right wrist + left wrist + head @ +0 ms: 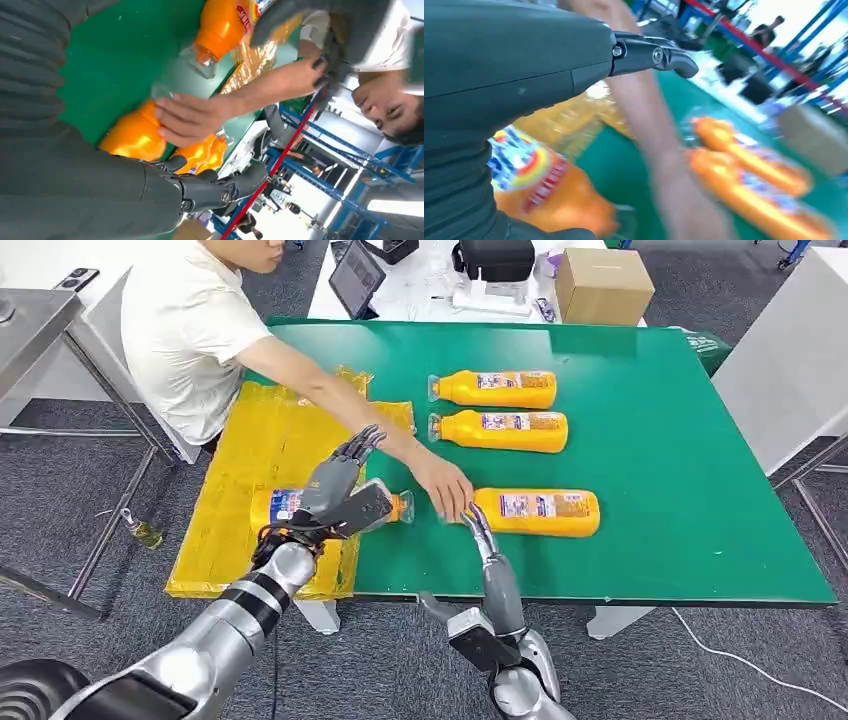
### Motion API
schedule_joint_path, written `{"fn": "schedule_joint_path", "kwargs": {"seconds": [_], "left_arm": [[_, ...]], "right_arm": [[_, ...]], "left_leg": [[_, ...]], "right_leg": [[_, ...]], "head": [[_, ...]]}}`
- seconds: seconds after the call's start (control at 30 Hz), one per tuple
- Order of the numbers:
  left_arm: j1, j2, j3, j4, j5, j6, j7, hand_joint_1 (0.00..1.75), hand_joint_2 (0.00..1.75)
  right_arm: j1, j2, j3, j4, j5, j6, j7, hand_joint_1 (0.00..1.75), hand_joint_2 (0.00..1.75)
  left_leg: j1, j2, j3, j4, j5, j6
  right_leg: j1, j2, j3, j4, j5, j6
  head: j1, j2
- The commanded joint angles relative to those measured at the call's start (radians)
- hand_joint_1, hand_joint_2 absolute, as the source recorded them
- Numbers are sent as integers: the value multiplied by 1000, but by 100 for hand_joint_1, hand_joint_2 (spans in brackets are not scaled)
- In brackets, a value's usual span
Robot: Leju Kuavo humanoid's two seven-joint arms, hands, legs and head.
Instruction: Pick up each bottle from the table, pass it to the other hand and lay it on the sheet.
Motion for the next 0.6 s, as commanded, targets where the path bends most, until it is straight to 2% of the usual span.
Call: {"fn": "schedule_joint_path", "kwargs": {"seconds": [0.03, 0.13, 0.17, 0.23, 0.27, 0.33, 0.53, 0.6], "left_arm": [[167, 57, -89, -383, 243, -233, -10, 0, 175], [225, 56, -105, -485, 305, -176, -26, 0, 175], [258, 37, -84, -521, 346, -121, -43, 0, 175], [318, 22, -92, -571, 411, -51, -54, 0, 175], [386, -7, -84, -604, 494, -16, -73, 0, 175], [401, 8, -128, -612, 512, 25, -84, 0, 175], [385, 12, -124, -603, 518, 26, -82, 0, 175], [416, -2, -121, -605, 573, 23, -78, 0, 175]], "right_arm": [[10, -47, -44, 29, 21, -28, -3, 0, 175], [-2, -54, -112, 74, 119, -54, -1, 0, 175], [-25, -70, -128, 127, 267, -114, 81, 0, 175], [-37, -100, -173, 139, 370, -138, 128, 0, 175], [-51, -119, -249, 154, 591, -138, 227, 0, 175], [-71, -133, -262, 186, 558, -138, 190, 0, 175], [-64, -119, -262, 175, 576, -138, 199, 0, 175], [-56, -129, -311, 149, 720, -138, 292, 0, 175]], "left_leg": [[0, 1, 2, -1, -1, 1], [0, 3, 6, -1, -2, 2], [0, 2, 3, -1, -1, 1], [-1, 2, 4, -2, -1, 2], [-1, 2, 6, -2, -2, 2], [-1, 2, 5, -2, -1, 2], [0, 0, 3, 0, -2, 1], [0, 1, 5, -1, -2, 1]], "right_leg": [[0, 0, 2, -1, 0, -2], [1, 1, 5, -2, -1, -3], [1, 1, 3, -1, -1, -2], [0, 1, 4, -2, -1, -2], [0, 1, 6, -3, -1, -2], [-1, 0, 5, -3, -1, -1], [0, -1, 4, -2, -1, -3], [1, 0, 5, -2, -1, -3]], "head": [[0, 0], [-1, 0], [0, 0], [0, 0], [0, 0], [0, 0], [0, 0], [0, 0]]}}
